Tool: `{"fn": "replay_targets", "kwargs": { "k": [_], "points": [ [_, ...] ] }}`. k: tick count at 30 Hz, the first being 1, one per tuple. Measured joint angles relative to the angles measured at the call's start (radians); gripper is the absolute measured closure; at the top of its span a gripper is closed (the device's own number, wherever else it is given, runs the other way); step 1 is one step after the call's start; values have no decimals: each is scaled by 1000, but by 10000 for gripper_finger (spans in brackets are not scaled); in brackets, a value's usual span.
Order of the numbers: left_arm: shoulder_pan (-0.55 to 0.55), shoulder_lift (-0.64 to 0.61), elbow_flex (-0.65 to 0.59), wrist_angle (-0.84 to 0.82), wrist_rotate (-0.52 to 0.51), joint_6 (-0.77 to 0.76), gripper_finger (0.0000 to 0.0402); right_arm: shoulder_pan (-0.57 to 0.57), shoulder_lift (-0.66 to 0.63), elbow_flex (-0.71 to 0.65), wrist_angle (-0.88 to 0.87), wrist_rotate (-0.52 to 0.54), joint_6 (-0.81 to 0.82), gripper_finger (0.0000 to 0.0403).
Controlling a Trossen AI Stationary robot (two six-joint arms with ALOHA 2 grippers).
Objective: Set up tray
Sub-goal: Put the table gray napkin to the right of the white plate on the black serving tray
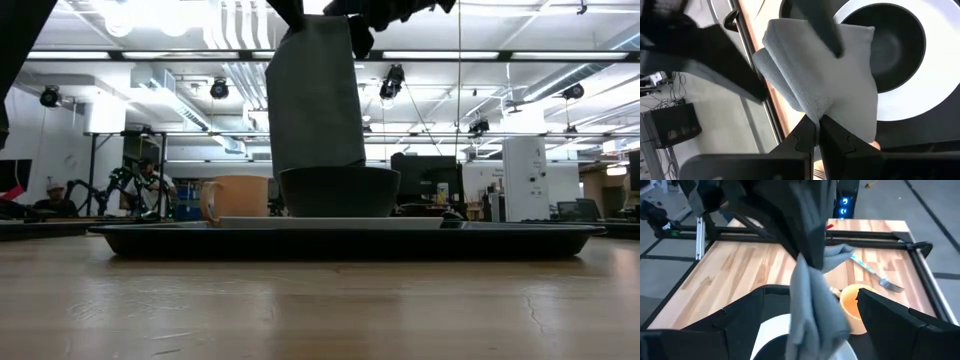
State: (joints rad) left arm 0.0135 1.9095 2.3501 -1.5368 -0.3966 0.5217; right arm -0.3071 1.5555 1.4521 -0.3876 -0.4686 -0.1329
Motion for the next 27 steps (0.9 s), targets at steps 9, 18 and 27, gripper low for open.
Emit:
{"fn": "replay_targets", "kwargs": {
  "k": [9, 18, 27],
  "points": [
    [0, -1, 0, 0, 0, 0, 401, 2, 3, -1, 3, -3, 10, 174],
    [0, -1, 0, 0, 0, -1, 401, 2, 2, -1, 3, -3, -2, 342],
    [0, -1, 4, 1, -4, -47, 398, 1, -1, -1, 1, -3, 24, 393]
  ]
}}
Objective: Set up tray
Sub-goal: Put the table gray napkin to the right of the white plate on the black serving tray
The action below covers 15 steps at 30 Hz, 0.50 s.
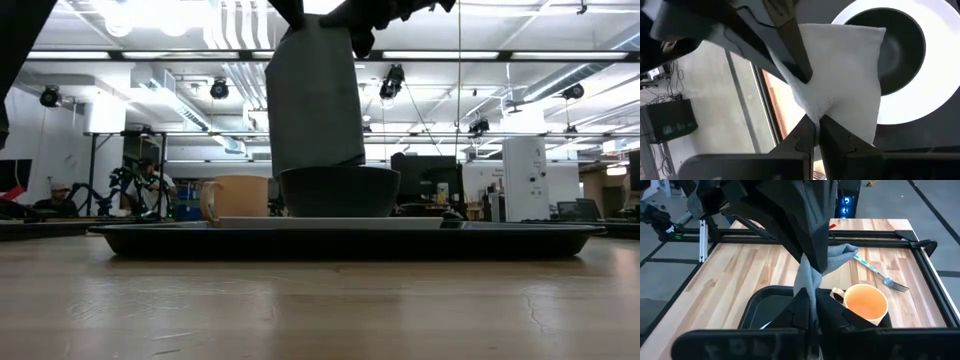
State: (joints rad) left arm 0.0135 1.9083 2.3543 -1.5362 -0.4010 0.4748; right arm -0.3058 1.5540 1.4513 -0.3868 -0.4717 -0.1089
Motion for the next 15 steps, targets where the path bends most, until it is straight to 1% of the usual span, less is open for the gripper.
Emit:
{"fn": "replay_targets", "kwargs": {
  "k": [2, 5, 7, 11, 13, 15],
  "points": [
    [0, -7, 0, 4, -30, -12, 391, 0, -11, 0, -9, 0, 2, 393],
    [0, -26, 0, 0, -77, -25, 369, 0, -46, 0, -40, 23, 5, 393],
    [0, -45, 0, -5, -106, -39, 348, 1, -80, 0, -82, 56, 4, 394],
    [0, -93, 0, -5, -159, -76, 298, 19, -151, -2, -165, 74, 41, 394],
    [0, -124, 0, -7, -161, -84, 276, 54, -185, -14, -190, 118, 88, 394],
    [0, -150, 0, -9, -161, -104, 259, 105, -217, -37, -219, 193, 136, 394]
  ]
}}
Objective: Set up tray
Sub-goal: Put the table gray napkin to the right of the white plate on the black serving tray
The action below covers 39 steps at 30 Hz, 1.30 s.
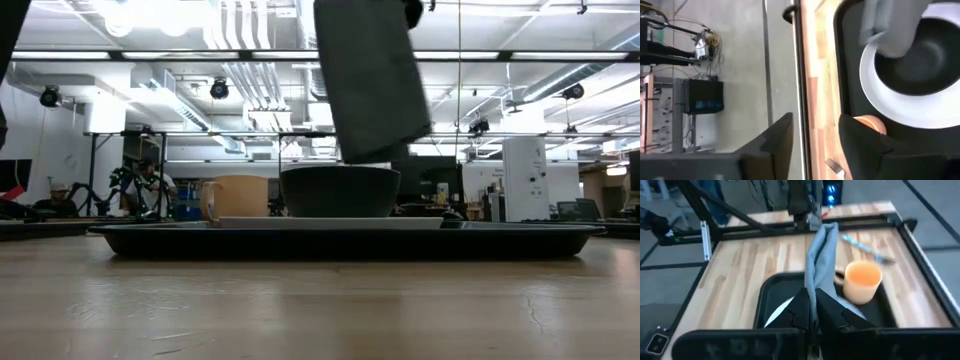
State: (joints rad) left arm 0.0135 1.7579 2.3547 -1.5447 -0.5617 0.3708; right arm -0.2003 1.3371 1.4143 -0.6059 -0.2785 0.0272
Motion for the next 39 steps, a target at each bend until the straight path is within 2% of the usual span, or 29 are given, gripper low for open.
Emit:
{"fn": "replay_targets", "kwargs": {
  "k": [3, 6, 15, 18, 22, 25, 28, 34, 39],
  "points": [
    [-3, -33, 0, -6, 1, -34, 248, 84, -55, -66, -34, 147, 105, 394],
    [-6, -59, 0, -22, 2, -70, 247, 171, -138, -171, 7, 274, 257, 394],
    [-8, -86, -5, -27, 4, -82, 246, 408, -397, -521, 209, 349, 711, 395],
    [-8, -86, -5, -27, 4, -78, 246, 522, -470, -571, 182, 446, 796, 395],
    [-8, -79, -5, -27, 5, -50, 246, 692, -549, -568, 195, 629, 811, 395],
    [-6, -76, -5, -27, 5, -49, 246, 794, -568, -557, 189, 743, 806, 395],
    [-6, -75, -5, -27, 5, -49, 246, 853, -567, -552, 190, 811, 823, 395],
    [-6, -75, -5, -27, 5, -50, 246, 883, -477, -571, 118, 836, 964, 395],
    [-6, -75, -5, -26, 5, -50, 246, 879, -402, -585, 123, 825, 1007, 395]
  ]
}}
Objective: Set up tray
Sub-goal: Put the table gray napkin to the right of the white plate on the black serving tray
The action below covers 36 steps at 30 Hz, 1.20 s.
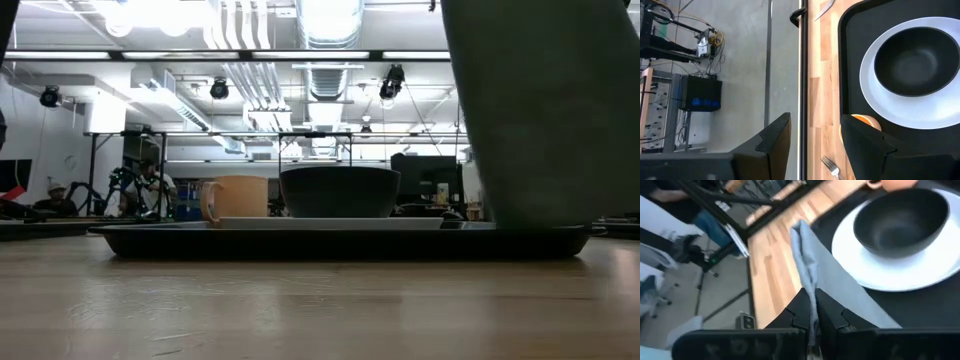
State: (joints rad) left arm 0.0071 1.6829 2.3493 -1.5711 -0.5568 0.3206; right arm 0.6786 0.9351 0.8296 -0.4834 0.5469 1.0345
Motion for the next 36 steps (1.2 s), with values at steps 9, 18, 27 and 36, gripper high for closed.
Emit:
{"fn": "replay_targets", "kwargs": {
  "k": [9, 18, 27, 36],
  "points": [
    [0, 0, 0, 0, 0, 2, 246, -48, -70, -25, 6, -7, 71, 395],
    [0, 0, 0, 0, 0, -2, 246, -38, -172, -43, 227, -105, 58, 395],
    [0, 0, 0, 0, 0, -5, 246, 6, -70, -134, 396, -148, 151, 395],
    [0, 15, 0, 0, 0, -5, 246, -76, -164, -401, 598, -240, 209, 395]
  ]
}}
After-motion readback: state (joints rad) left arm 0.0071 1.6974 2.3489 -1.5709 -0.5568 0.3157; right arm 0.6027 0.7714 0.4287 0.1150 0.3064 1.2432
